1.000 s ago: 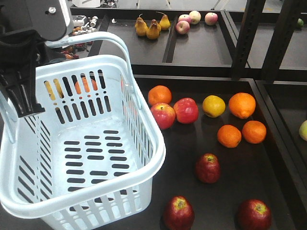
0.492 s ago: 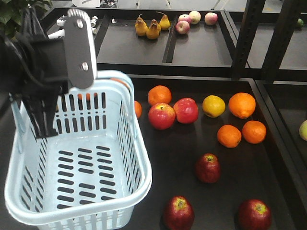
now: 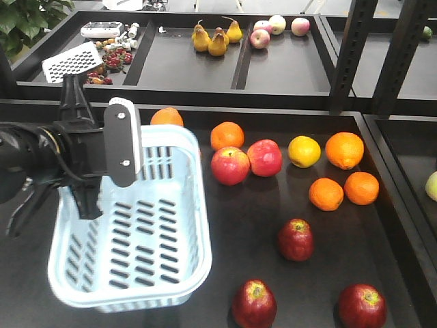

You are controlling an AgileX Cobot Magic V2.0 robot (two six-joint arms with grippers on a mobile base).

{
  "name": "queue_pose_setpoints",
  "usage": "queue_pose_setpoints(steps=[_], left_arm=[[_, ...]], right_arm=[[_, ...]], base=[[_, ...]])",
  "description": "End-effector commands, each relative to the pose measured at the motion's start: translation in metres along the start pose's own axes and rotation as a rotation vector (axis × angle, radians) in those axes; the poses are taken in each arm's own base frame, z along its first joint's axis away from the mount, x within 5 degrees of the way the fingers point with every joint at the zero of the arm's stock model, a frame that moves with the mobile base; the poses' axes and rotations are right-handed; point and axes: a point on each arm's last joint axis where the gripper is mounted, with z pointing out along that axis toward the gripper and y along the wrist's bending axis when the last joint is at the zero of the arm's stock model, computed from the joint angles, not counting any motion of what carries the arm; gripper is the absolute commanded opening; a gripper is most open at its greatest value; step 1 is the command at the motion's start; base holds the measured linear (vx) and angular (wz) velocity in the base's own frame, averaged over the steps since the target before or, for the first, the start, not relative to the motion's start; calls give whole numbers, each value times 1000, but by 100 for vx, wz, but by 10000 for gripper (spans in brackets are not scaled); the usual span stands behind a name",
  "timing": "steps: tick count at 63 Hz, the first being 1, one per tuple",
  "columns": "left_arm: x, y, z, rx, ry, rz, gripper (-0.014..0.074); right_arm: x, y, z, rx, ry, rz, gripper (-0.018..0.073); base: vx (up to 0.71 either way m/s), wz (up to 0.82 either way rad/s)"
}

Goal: Pick three apples into basket with both arms
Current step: 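Lower the light-blue basket onto the table with the left gripper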

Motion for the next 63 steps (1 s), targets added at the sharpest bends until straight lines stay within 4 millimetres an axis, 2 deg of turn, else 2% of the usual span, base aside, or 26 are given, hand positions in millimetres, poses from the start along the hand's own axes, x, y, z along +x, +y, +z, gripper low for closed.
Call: queue_pose_setpoints(steps=[1, 12, 31, 54, 63], left_arm=[[-10, 19, -6, -132, -100, -14, -6], [-11, 8, 24, -96, -113, -25, -6], [-10, -10, 61, -37, -108, -46, -6], [-8, -21, 78, 8, -93, -67, 13], [-7, -22, 78, 19, -87, -77, 85]], right_arm=[[-4, 1, -1, -7, -81, -12, -8], [-4, 1, -1, -7, -81, -12, -8], [-4, 1, -1, -7, -81, -12, -8], [-4, 1, -1, -7, -81, -12, -8], [-4, 1, -1, -7, -81, -12, -8]], base=[[0, 0], [0, 0], [0, 0], [0, 0], [0, 0]])
